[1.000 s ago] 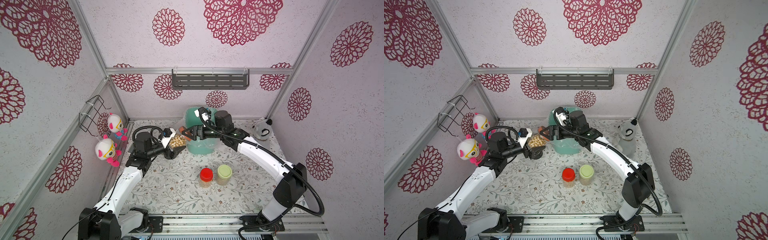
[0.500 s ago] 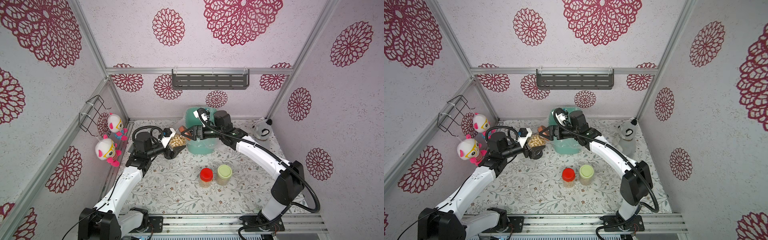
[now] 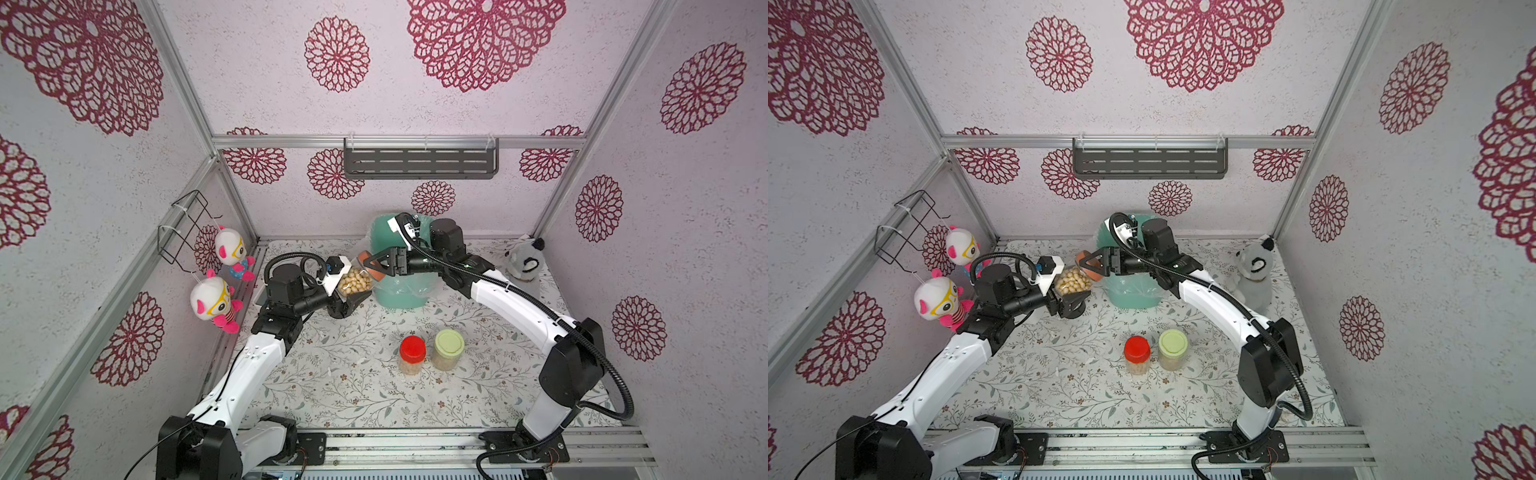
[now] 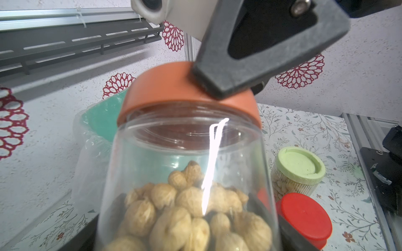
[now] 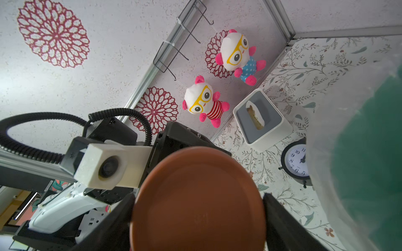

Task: Empty moldy peanuts from jars
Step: Unscrew the lid from the jar.

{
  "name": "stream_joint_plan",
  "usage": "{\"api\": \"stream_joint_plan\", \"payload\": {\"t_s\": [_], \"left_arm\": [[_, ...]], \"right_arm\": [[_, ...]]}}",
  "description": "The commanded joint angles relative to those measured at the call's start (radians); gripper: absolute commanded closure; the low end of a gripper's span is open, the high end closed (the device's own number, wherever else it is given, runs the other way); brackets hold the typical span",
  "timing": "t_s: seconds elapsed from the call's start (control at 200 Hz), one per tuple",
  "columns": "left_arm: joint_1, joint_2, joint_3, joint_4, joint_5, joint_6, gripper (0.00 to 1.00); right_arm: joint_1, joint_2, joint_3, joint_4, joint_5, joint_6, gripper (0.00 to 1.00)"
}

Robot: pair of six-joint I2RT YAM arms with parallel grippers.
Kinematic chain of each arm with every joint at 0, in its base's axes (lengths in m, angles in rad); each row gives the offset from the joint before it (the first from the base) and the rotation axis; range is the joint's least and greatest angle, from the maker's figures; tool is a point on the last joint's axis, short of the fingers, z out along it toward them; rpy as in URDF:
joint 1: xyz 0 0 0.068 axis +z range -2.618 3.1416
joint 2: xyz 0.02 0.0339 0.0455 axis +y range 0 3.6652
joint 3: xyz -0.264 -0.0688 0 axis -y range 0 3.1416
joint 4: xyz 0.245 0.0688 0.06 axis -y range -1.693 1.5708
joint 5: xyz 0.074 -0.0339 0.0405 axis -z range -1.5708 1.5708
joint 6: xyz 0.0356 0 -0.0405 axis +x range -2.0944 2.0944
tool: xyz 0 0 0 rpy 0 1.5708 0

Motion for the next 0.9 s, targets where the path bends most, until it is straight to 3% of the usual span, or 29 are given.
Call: {"api": "stream_joint_plan", "payload": {"t_s": [0.0,0.21,0.575,0.896], "left_arm": [[0.002,-0.024,0.01,0.082,0.014,0.009,1.0],[0.005,-0.021,0.011,0.074,0.021,0.012,1.0],[0.005,-0.009,0.025,0.033,0.07,0.023,1.0],[0.006,-0.005,0.03,0.02,0.103,0.022,1.0]], "right_arm": [[-0.022,-0.003,0.023,0.023,-0.068,-0.02,0.33],[-0.045,-0.01,0.021,-0.009,-0.111,-0.122,0.44],[-0.056,-0.039,-0.015,0.073,-0.077,-0.26,0.46],[-0.091,-0.045,-0.046,0.187,-0.173,-0.401,0.47]]}}
